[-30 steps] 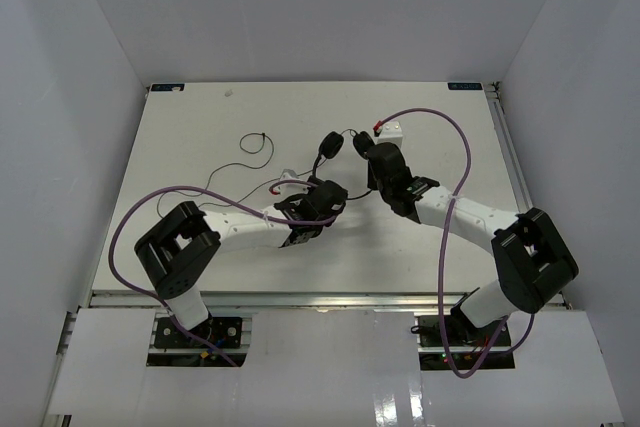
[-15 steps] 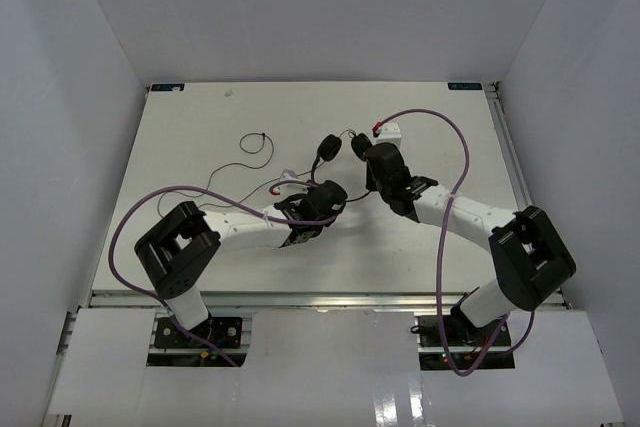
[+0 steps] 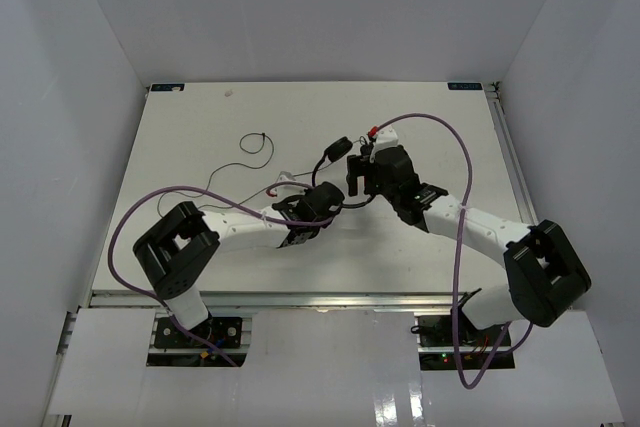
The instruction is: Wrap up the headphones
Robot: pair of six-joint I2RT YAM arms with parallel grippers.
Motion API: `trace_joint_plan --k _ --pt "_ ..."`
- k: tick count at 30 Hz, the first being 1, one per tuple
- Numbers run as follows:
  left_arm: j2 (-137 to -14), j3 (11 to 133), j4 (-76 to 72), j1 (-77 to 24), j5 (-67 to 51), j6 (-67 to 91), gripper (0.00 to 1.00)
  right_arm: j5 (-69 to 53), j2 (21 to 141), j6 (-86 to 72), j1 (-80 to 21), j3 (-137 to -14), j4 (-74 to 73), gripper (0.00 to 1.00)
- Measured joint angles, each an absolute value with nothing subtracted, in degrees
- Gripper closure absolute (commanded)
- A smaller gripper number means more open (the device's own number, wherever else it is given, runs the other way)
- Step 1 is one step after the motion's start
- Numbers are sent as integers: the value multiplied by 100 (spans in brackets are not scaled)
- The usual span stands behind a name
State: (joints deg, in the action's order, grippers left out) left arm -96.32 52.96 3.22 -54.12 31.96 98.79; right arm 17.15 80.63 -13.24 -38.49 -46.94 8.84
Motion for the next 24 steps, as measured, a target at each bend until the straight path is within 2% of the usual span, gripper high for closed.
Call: trace_joint_plan --k 7,9,13,18,24 --pt "-8880 4783 550 -5067 3121 9189 100 -89 7428 580 -3664 -4614 542 10" --pt "-8508 4572 669 -4806 3027 8740 100 -769 7154 1185 -3533 -4586 234 5" --pt "-7868 4422 959 -4216 2768 7478 100 -2100 6687 2586 -3292 -4636 -713 1" --pt "-7235 4482 1464 -3709 2369 5449 100 -3584 6490 4877 -3153 -5146 -2642 7" --pt "-6878 4992 2274 -3635 1735 3279 100 -4317 6571 6976 -3028 -5630 -3895 7"
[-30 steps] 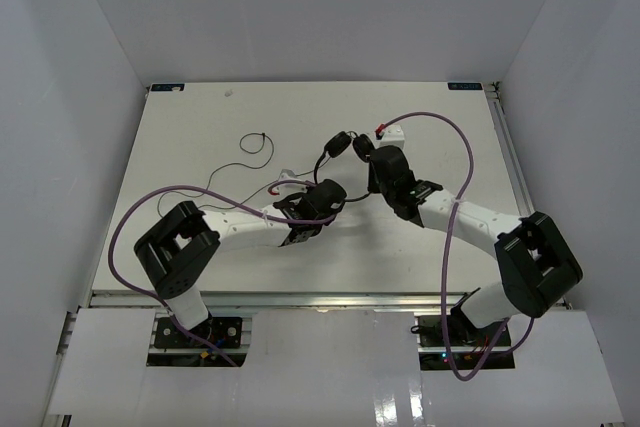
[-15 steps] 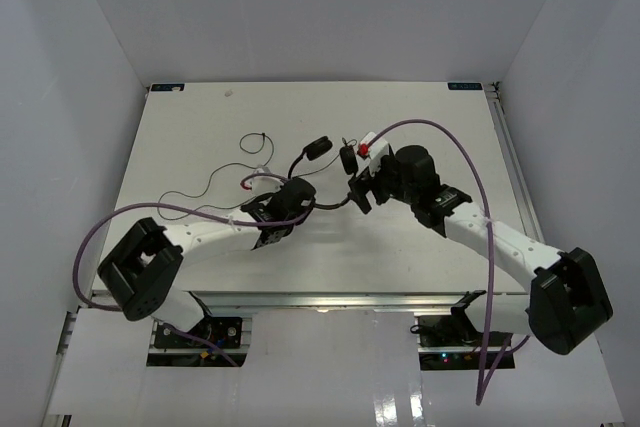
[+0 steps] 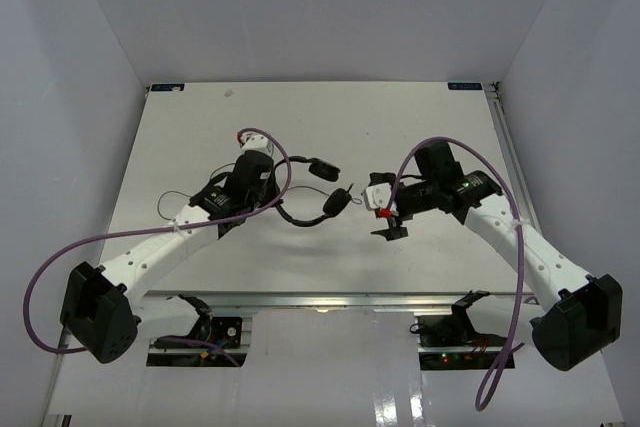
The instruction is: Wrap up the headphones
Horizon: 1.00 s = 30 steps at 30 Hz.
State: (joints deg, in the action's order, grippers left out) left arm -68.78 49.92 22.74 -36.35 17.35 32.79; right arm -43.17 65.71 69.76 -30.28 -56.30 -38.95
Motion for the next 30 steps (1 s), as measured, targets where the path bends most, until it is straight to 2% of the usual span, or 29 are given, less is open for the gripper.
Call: trace_joint_plan --k 5,11,25,30 --pt "-6839 5697 2938 -3607 1360 2358 100 -4583 6975 7709 -2380 -5994 -4018 4" --pt "-6618 5907 3386 -3577 996 1986 100 -5269 7318 7421 -1916 -5973 -3663 2" --pt "-6292 6407 3691 -3476 527 2338 100 -6592 7504 3746 -2832 -4742 -655 8" --pt "-6237 6819 3536 -3188 242 2763 100 -6795 7552 1987 -2850 -3833 1506 13"
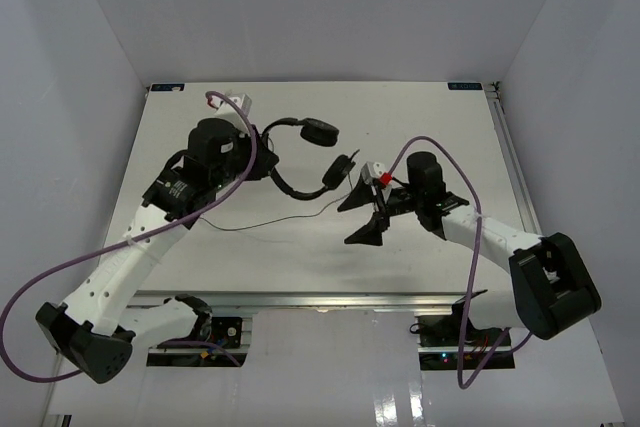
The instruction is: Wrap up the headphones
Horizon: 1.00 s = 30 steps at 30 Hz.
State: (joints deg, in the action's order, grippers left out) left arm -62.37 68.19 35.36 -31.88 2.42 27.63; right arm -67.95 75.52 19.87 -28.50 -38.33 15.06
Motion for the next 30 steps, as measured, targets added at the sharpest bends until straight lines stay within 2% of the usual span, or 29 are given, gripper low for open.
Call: trace_joint_plan --k 9,13,17,22,26,30 --pt "-6902 8490 2819 -2808 -398 3360 100 -6729 8990 -2137 -3279 -4452 6043 23" --pt "-7260 9279 2921 -2703 -494 3384 100 -6434 9787 -3742 -3341 -5153 6832 17" --pt "-7351 9724 3044 -2621 -485 3320 100 -6079 9595 -3334 -3328 -5108 6662 9" --pt "-7349 9919 3133 -2549 -478 3258 100 -5864 9023 -2581 -3366 -4998 6498 9" --pt "-7380 9915 3169 -2521 -497 3262 100 -5898 9046 -2423 -3608 -5019 6540 12" --pt "-7382 9894 3166 -2490 -549 3339 100 -5940 9300 -2523 -3973 -5151 6742 27"
